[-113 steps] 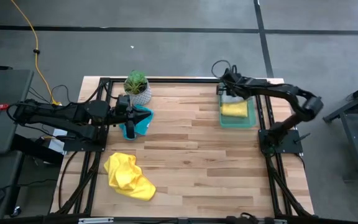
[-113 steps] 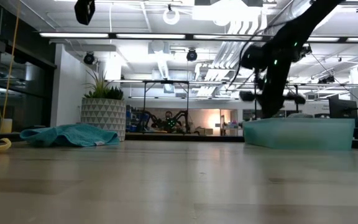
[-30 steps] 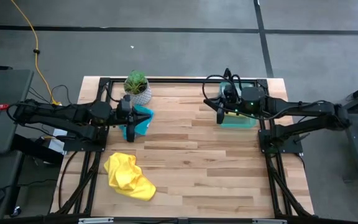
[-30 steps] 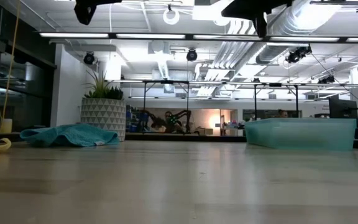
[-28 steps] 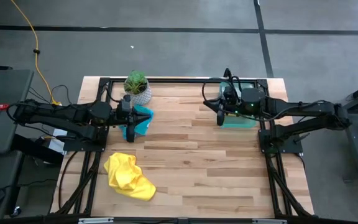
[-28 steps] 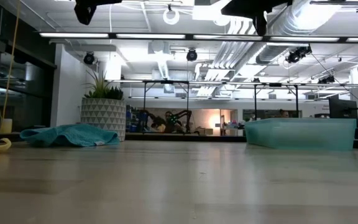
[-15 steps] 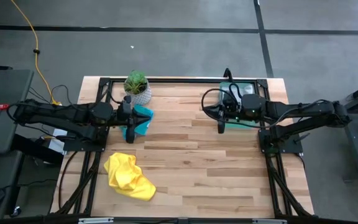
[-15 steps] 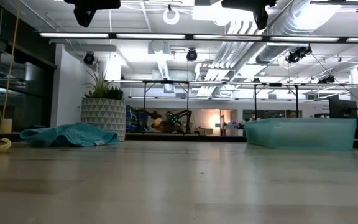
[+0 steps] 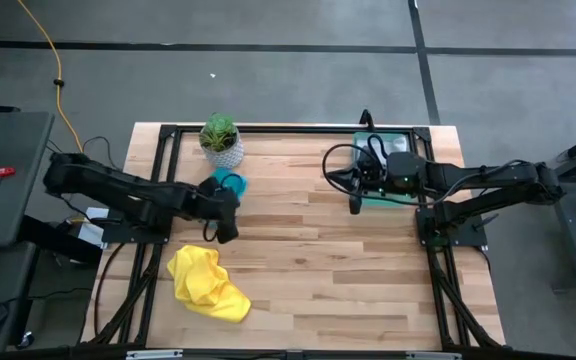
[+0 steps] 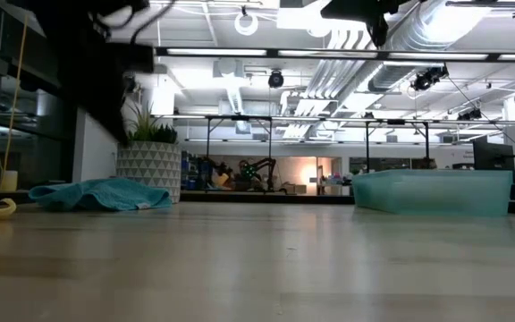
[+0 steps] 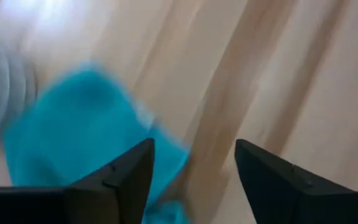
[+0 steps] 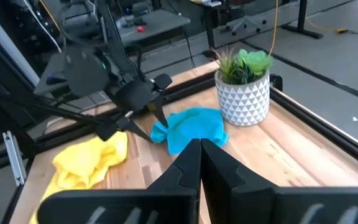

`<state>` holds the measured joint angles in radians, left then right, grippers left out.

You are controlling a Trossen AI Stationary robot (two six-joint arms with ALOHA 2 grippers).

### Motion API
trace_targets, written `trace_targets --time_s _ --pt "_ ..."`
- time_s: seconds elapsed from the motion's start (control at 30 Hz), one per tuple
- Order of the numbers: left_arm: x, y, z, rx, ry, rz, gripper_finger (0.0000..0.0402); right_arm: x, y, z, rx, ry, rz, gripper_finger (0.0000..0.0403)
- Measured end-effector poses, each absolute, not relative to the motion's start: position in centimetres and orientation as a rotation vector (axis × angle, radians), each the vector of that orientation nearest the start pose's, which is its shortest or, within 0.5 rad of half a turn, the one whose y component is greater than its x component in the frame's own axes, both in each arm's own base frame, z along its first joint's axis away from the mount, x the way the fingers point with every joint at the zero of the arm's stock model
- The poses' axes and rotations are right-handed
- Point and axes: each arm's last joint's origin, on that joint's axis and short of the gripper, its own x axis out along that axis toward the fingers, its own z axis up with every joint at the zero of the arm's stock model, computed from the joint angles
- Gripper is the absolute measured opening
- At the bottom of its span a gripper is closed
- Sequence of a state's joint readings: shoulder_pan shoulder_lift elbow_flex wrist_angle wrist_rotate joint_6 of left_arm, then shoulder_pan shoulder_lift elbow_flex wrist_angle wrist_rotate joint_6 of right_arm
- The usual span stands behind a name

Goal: Fold microfiber towels
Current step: Fold the blue microfiber cloth

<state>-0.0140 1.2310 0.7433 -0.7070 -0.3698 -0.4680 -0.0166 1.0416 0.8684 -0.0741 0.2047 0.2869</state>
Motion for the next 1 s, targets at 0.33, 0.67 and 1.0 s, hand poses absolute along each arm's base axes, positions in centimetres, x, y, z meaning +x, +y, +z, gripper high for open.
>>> trace_targets --time_s 0.33,0.67,1.0 --pt "20.8 1.2 16.5 -0.376 1.335 0.752 0.0229 22.8 -1.0 31.3 0.247 0.339 -0.270 0.0000" --pt "21.0 1.7 13.8 -0.436 1.402 0.859 0.0229 22.5 -1.0 30.8 0.241 0.398 -0.278 0.0000" --pt "21.2 1.8 13.6 -0.435 1.387 0.871 0.0164 22.5 -1.0 30.8 0.240 0.401 -0.278 0.0000"
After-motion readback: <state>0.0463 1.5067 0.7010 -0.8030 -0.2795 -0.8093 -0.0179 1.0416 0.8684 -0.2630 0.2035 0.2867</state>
